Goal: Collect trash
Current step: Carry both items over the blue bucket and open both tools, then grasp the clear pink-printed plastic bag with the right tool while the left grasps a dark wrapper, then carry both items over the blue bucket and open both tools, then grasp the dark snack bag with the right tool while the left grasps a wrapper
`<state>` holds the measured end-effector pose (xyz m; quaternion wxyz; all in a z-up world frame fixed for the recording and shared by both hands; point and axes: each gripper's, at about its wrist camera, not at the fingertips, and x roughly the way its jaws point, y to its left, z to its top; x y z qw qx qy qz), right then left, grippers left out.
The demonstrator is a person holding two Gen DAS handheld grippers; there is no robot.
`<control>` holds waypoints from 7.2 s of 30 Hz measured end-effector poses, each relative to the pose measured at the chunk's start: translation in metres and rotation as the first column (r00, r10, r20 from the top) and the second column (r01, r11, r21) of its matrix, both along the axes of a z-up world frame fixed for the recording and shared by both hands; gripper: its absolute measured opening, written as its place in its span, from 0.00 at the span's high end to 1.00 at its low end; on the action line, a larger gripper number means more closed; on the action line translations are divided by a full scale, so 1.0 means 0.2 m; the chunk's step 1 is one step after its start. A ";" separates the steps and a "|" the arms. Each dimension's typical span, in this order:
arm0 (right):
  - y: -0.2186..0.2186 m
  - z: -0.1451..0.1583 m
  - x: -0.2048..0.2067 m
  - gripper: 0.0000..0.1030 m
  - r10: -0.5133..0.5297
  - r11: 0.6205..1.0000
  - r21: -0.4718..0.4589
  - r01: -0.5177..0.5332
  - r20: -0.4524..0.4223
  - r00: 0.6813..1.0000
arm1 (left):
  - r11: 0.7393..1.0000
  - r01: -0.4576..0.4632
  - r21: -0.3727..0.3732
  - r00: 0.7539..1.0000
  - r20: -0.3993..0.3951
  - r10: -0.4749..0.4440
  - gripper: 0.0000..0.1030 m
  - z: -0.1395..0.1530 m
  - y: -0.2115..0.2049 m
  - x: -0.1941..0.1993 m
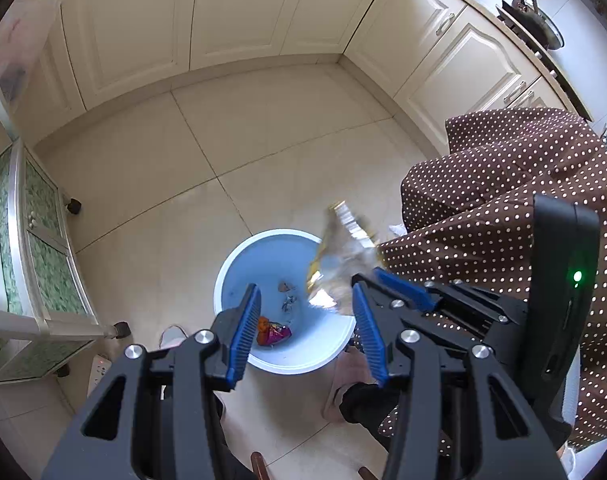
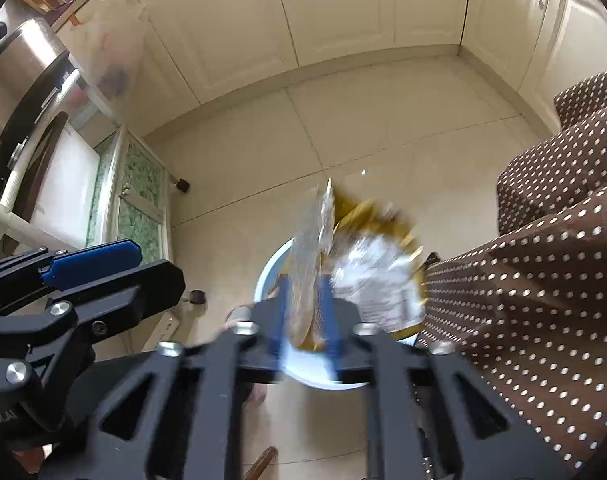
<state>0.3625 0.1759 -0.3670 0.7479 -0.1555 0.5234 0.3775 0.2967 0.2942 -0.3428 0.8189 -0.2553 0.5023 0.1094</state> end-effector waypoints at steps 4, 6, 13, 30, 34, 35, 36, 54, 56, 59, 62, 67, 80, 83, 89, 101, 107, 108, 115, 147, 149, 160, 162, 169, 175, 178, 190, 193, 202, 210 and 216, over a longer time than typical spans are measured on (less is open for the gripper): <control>-0.01 0.05 -0.01 0.59 -0.012 1.000 0.002 0.012 0.037 0.999 | 1.000 -0.004 0.007 1.000 0.022 0.004 0.55 0.05 -0.01 0.00; -0.04 0.09 -0.02 0.59 -0.016 1.000 0.001 0.016 0.068 0.998 | 1.000 -0.001 0.014 0.999 0.033 0.000 0.55 0.08 -0.03 -0.01; -0.23 0.35 -0.08 0.57 -0.083 0.996 0.034 0.078 0.185 0.979 | 0.999 0.022 0.034 0.995 0.098 -0.025 0.55 0.26 -0.13 -0.04; -1.04 1.17 -0.39 0.38 -0.368 0.926 0.257 0.275 0.460 0.808 | 0.963 0.174 0.204 0.877 0.413 -0.246 0.47 1.09 -0.73 -0.25; -1.30 1.27 -0.42 0.35 -0.455 0.888 0.304 0.344 0.473 0.755 | 0.939 0.240 0.245 0.837 0.438 -0.328 0.42 1.19 -0.96 -0.22; -1.37 1.29 -0.42 0.35 -0.483 0.874 0.313 0.371 0.473 0.737 | 0.934 0.258 0.247 0.830 0.439 -0.345 0.42 1.20 -1.00 -0.21; -1.43 1.30 -0.42 0.35 -0.508 0.860 0.321 0.396 0.473 0.720 | 0.926 0.285 0.247 0.820 0.437 -0.368 0.42 1.21 -1.06 -0.19; -2.12 1.20 -0.07 0.29 -0.722 0.692 0.328 0.643 0.338 0.604 | 0.826 0.505 0.250 0.755 0.337 -0.563 0.40 1.09 -1.73 0.28; -2.08 1.19 0.02 0.28 -0.716 0.698 0.324 0.638 0.329 0.616 | 0.830 0.503 0.240 0.761 0.332 -0.557 0.40 1.08 -1.74 0.33; -2.07 1.17 0.16 0.28 -0.716 0.698 0.302 0.649 0.310 0.626 | 0.832 0.502 0.235 0.767 0.325 -0.554 0.40 1.07 -1.75 0.41; -2.09 1.14 0.24 0.42 -0.716 0.697 0.299 0.652 0.248 0.652 | 0.830 0.512 0.220 0.769 0.314 -0.557 0.40 1.05 -1.78 0.49; -2.14 1.12 0.22 0.71 -0.715 0.696 0.317 0.644 0.221 0.664 | 0.819 0.551 0.159 0.762 0.306 -0.571 0.40 0.98 -1.86 0.62; -2.22 1.15 0.12 0.75 -0.729 0.683 0.334 0.650 0.254 0.636 | 0.780 0.609 0.145 0.741 0.246 -0.625 0.78 0.87 -2.09 0.83; -2.21 1.16 0.11 0.76 -0.724 0.687 0.338 0.643 0.253 0.641 | 0.772 0.619 0.146 0.731 0.253 -0.634 0.88 0.87 -2.09 0.80; -2.19 1.24 0.01 0.77 -0.713 0.699 0.360 0.618 0.281 0.643 | 0.766 0.626 0.149 0.699 0.329 -0.635 0.98 0.98 -2.02 0.66; -1.88 1.47 -0.24 0.78 -0.620 0.778 0.400 0.485 0.365 0.694 | 0.818 0.555 0.149 0.673 0.497 -0.548 0.99 1.25 -1.64 0.24; -1.50 1.48 -0.31 0.78 -0.495 0.852 0.385 0.356 0.367 0.787 | 0.887 0.434 0.157 0.733 0.511 -0.449 0.99 1.27 -1.25 0.01; -1.42 1.47 -0.31 0.78 -0.468 0.864 0.381 0.329 0.365 0.805 | 0.898 0.409 0.160 0.746 0.508 -0.430 0.99 1.26 -1.18 -0.03; -0.91 1.29 -0.33 0.78 -0.291 0.926 0.330 0.184 0.308 0.906 | 0.956 0.249 0.153 0.856 0.428 -0.291 0.99 1.07 -0.73 -0.20; -0.23 0.11 -0.04 0.78 -0.141 0.989 -0.038 0.144 0.070 0.988 | 0.992 0.099 -0.073 0.995 -0.006 -0.099 0.68 -0.13 -0.11 0.12; -0.23 0.11 -0.04 0.78 -0.142 0.989 -0.037 0.145 0.062 0.988 | 0.993 0.082 -0.084 0.997 0.005 -0.082 0.61 -0.14 -0.08 0.10; -0.12 0.06 -0.03 0.76 -0.121 0.992 -0.034 0.123 0.038 0.992 | 0.994 0.000 -0.113 1.000 0.009 0.001 0.57 -0.14 0.03 0.02; -0.09 0.07 -0.03 0.76 -0.117 0.992 -0.033 0.118 0.045 0.992 | 0.993 -0.008 -0.114 1.000 0.010 0.009 0.56 -0.13 0.04 0.01; -0.06 0.11 -0.01 0.71 -0.123 0.992 -0.002 0.123 0.079 0.989 | 0.991 -0.023 -0.134 0.999 0.036 0.028 0.56 -0.09 0.07 -0.01; -0.07 0.17 -0.02 0.63 -0.131 0.991 0.019 0.130 0.115 0.985 | 0.991 -0.020 -0.129 0.998 0.063 0.028 0.55 -0.02 0.06 -0.03; -0.11 0.23 -0.04 0.63 -0.130 0.992 0.021 0.128 0.144 0.981 | 0.992 -0.009 -0.125 0.997 0.080 0.019 0.55 0.03 0.04 -0.04; -0.35 0.69 -0.20 0.60 -0.181 0.982 0.108 0.156 0.284 0.942 | 0.996 0.070 -0.050 0.970 0.237 -0.056 0.55 0.46 -0.17 -0.14; -0.47 0.88 -0.26 0.60 -0.204 0.975 0.155 0.159 0.340 0.918 | 0.995 0.096 -0.026 0.952 0.296 -0.084 0.54 0.61 -0.25 -0.17; -0.97 1.24 -0.39 0.54 -0.353 0.930 0.273 0.247 0.467 0.811 | 0.967 0.245 0.065 0.867 0.432 -0.249 0.48 0.98 -0.66 -0.18; -1.51 1.32 -0.30 0.53 -0.526 0.849 0.330 0.412 0.461 0.714 | 0.908 0.391 0.151 0.803 0.427 -0.416 0.47 1.11 -1.14 0.02; -1.81 1.31 -0.17 0.52 -0.608 0.794 0.338 0.505 0.428 0.669 | 0.878 0.445 0.178 0.783 0.399 -0.477 0.45 1.15 -1.39 0.25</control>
